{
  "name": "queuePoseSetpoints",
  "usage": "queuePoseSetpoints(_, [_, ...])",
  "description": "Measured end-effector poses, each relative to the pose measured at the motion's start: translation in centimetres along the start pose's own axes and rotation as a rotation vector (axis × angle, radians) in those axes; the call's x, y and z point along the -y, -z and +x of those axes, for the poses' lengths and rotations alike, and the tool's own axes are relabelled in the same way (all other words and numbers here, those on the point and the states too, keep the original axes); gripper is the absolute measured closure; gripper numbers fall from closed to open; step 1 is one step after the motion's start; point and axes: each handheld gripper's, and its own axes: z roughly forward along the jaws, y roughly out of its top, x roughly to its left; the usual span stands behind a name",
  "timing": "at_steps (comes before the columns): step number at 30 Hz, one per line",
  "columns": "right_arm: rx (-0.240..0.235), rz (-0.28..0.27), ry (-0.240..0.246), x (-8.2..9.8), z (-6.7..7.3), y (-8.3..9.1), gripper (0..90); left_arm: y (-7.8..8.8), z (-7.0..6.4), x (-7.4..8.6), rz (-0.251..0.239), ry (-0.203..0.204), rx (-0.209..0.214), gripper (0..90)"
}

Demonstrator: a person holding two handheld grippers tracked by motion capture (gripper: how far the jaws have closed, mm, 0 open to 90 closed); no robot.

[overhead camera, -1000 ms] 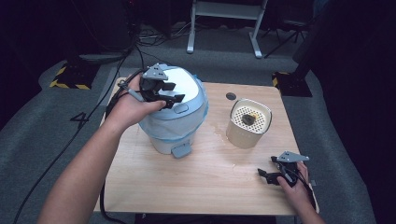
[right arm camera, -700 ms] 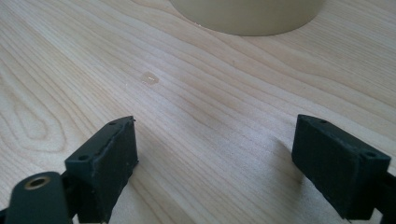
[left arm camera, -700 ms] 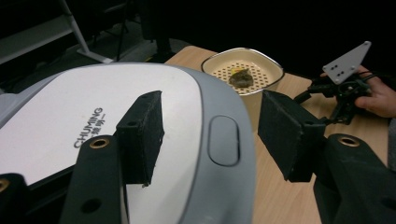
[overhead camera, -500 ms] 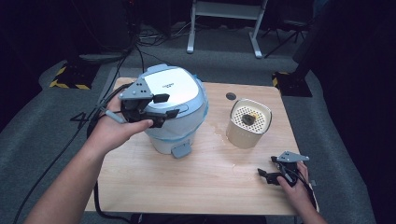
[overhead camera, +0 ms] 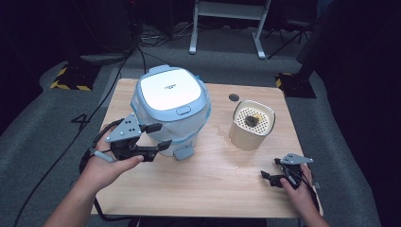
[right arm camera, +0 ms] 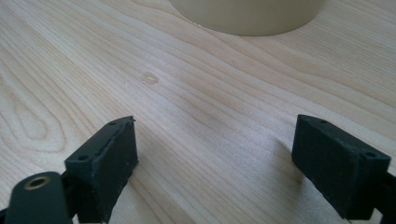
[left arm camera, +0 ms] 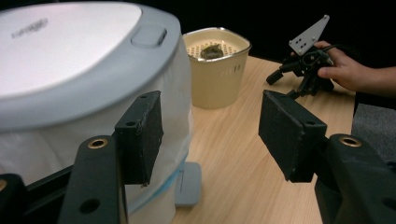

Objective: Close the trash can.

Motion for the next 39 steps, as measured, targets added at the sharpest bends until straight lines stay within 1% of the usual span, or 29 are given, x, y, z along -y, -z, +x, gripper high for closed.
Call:
queuePoseSetpoints(4, [0.010,0.003,-0.009,0.0,0.1,0.0,13.9,-0.4,0.0,2.1,0.006,0.029,0.004,40.2])
queuePoseSetpoints(5, [0.010,0.003,-0.009,0.0,0.1,0.0,13.9,-0.4,0.0,2.1,0.006,0.029,0.004,40.2])
queuePoseSetpoints(6, [0.011,0.002,-0.010,0.0,0.1,0.0,13.9,-0.7,0.1,3.1,0.008,0.046,0.007,40.2])
queuePoseSetpoints(7, [0.011,0.002,-0.010,0.0,0.1,0.0,13.9,-0.8,0.1,3.6,0.008,0.059,0.006,40.2])
queuePoseSetpoints(10, [0.011,0.003,-0.009,0.0,0.1,0.0,13.9,-1.3,0.3,5.3,0.015,0.077,-0.008,40.5])
queuePoseSetpoints(11, [0.011,0.003,-0.009,0.0,0.1,0.0,13.9,-1.3,0.3,5.3,0.015,0.077,-0.008,40.5])
queuePoseSetpoints(12, [0.011,0.002,-0.010,0.0,0.1,0.0,13.9,-1.5,0.4,6.0,0.020,0.086,-0.011,40.5])
queuePoseSetpoints(13, [0.010,0.003,-0.009,0.0,0.1,0.0,13.9,-1.9,0.4,7.0,0.013,0.116,0.002,40.5])
queuePoseSetpoints(14, [0.010,0.003,-0.008,0.0,0.1,0.0,13.9,-2.2,0.4,7.6,0.009,0.136,0.010,40.4])
queuePoseSetpoints(15, [0.010,0.003,-0.009,0.0,0.1,0.0,13.9,-2.6,0.3,8.3,0.015,0.146,0.018,39.9])
queuePoseSetpoints(17, [0.010,0.003,-0.009,0.0,0.1,0.0,13.9,-3.3,0.1,9.5,0.040,0.150,0.014,39.5])
queuePoseSetpoints(19, [0.010,0.003,-0.009,0.0,0.1,0.0,13.9,-4.0,0.1,10.5,0.055,0.167,0.013,39.1])
queuePoseSetpoints(20, [0.011,0.002,-0.010,0.0,0.1,0.0,13.9,-4.4,0.1,11.1,0.063,0.183,0.013,39.0])
queuePoseSetpoints(21, [0.010,0.003,-0.009,0.0,0.1,0.0,13.9,-4.6,0.1,11.5,0.069,0.190,0.012,39.0])
queuePoseSetpoints(23, [0.011,0.002,-0.010,0.0,0.1,0.0,13.9,-5.1,0.3,12.4,0.080,0.208,0.000,38.9])
queuePoseSetpoints(27, [0.010,0.003,-0.009,0.0,0.1,0.0,13.9,-6.0,0.8,14.2,0.128,0.260,-0.033,38.8])
queuePoseSetpoints(28, [0.010,0.003,-0.009,0.0,0.1,0.0,13.9,-6.0,0.8,14.2,0.128,0.260,-0.033,38.8])
queuePoseSetpoints(29, [0.011,0.001,-0.010,0.0,0.1,0.0,13.9,-6.2,1.0,14.7,0.146,0.272,-0.046,38.8])
queuePoseSetpoints(30, [0.011,0.001,-0.010,0.0,0.1,0.0,13.9,-6.5,1.2,15.3,0.179,0.273,-0.057,38.1])
queuePoseSetpoints(32, [0.012,0.001,-0.010,0.0,0.1,0.0,13.9,-6.9,1.3,15.9,0.222,0.270,-0.072,37.3])
queuePoseSetpoints(34, [0.013,0.001,-0.011,0.0,0.2,0.0,13.9,-7.1,1.3,16.3,0.255,0.252,-0.088,35.9])
queuePoseSetpoints(35, [0.013,0.001,-0.011,0.0,0.2,0.0,13.9,-7.2,1.3,16.5,0.267,0.249,-0.101,35.3])
queuePoseSetpoints(36, [0.014,0.001,-0.011,0.0,0.2,0.0,13.9,-7.3,1.3,16.6,0.280,0.250,-0.104,34.2])
queuePoseSetpoints(38, [0.014,0.001,-0.011,0.0,0.2,0.0,13.9,-7.5,1.3,16.8,0.328,0.252,-0.129,31.5])
queuePoseSetpoints(39, [0.014,0.001,-0.011,0.0,0.2,0.0,13.9,-7.5,1.3,16.8,0.331,0.252,-0.143,30.8])
